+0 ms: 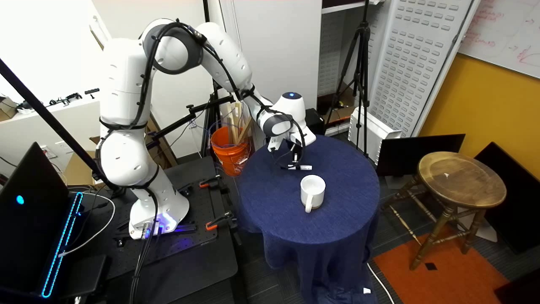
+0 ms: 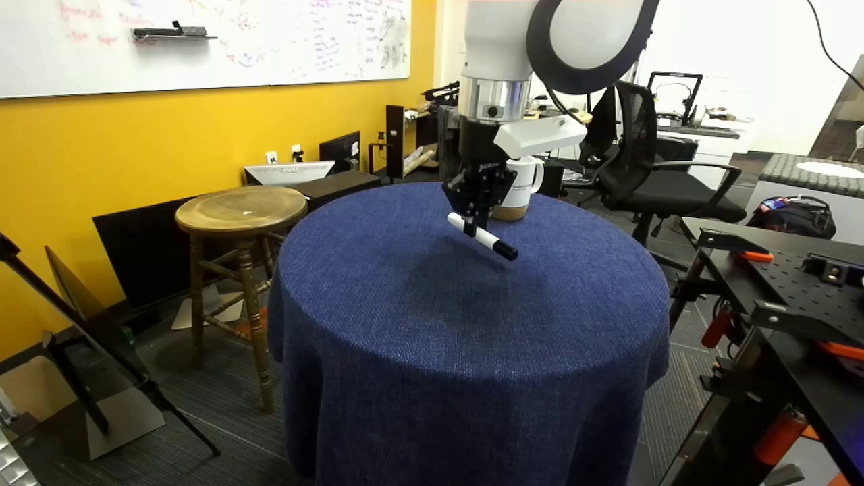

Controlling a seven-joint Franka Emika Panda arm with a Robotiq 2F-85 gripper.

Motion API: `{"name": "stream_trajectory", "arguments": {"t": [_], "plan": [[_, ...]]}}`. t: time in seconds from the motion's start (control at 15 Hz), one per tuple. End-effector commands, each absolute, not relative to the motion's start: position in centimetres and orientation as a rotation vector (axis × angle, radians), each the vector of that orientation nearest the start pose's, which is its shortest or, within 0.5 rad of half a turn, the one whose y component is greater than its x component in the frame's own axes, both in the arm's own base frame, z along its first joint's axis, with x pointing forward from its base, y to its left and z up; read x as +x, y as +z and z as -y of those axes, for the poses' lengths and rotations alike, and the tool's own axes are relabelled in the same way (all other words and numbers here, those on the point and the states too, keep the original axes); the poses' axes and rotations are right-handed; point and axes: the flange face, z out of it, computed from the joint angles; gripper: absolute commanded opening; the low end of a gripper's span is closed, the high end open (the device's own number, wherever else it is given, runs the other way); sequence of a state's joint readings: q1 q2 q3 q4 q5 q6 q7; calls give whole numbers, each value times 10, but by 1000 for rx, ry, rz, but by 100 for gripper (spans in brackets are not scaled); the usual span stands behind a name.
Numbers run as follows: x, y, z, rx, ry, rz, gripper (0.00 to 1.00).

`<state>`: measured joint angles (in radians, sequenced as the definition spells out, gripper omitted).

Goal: Pick up the marker and put it in the cup

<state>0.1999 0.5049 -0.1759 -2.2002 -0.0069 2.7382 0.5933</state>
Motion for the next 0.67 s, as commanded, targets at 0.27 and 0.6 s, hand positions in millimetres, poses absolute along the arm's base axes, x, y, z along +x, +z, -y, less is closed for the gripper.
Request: {"name": "stream_trajectory", "arguments": {"t": [0.27,0.6], "plan": [[543,224,-13,-3175,-383,-890,5],[546,259,-11,-3205,-599,-945,5]]}}
